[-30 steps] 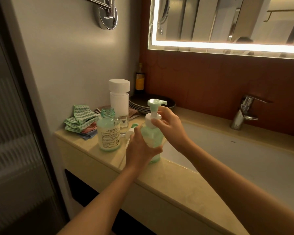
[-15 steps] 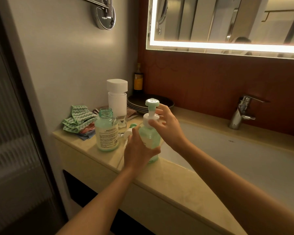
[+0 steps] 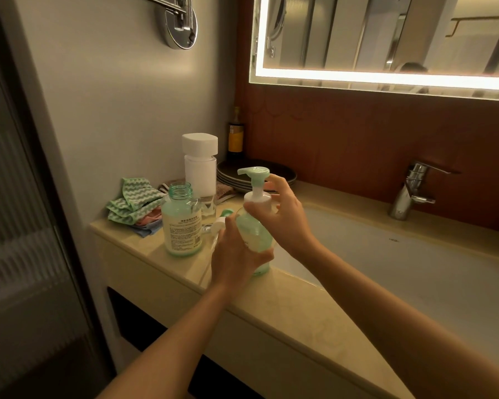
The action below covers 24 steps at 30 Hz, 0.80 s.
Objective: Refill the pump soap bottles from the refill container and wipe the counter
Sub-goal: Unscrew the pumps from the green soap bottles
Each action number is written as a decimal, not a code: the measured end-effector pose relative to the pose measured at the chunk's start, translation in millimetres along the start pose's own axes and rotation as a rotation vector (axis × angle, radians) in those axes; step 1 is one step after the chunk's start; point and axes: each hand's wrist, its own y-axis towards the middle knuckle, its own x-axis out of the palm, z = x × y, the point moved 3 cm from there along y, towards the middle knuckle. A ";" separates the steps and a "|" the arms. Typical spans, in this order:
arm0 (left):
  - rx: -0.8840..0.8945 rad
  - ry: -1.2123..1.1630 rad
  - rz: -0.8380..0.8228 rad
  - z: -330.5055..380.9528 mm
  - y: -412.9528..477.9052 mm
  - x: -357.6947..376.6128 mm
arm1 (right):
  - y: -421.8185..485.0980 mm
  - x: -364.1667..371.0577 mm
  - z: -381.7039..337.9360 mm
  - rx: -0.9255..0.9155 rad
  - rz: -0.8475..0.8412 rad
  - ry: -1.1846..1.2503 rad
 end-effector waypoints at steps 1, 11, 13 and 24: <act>-0.002 -0.004 -0.002 0.4 -0.2 -0.4 | 0.3 0.7 0.2 -0.004 0.029 -0.027; -0.011 -0.006 0.005 -1.0 -0.4 0.9 | -1.3 2.1 3.7 0.018 -0.067 0.028; -0.016 -0.015 0.001 -0.6 -0.2 0.8 | -1.2 3.5 6.5 0.026 -0.058 -0.008; -0.052 0.031 0.014 -3.5 5.0 2.2 | 31.2 -36.7 -12.7 0.036 0.174 0.234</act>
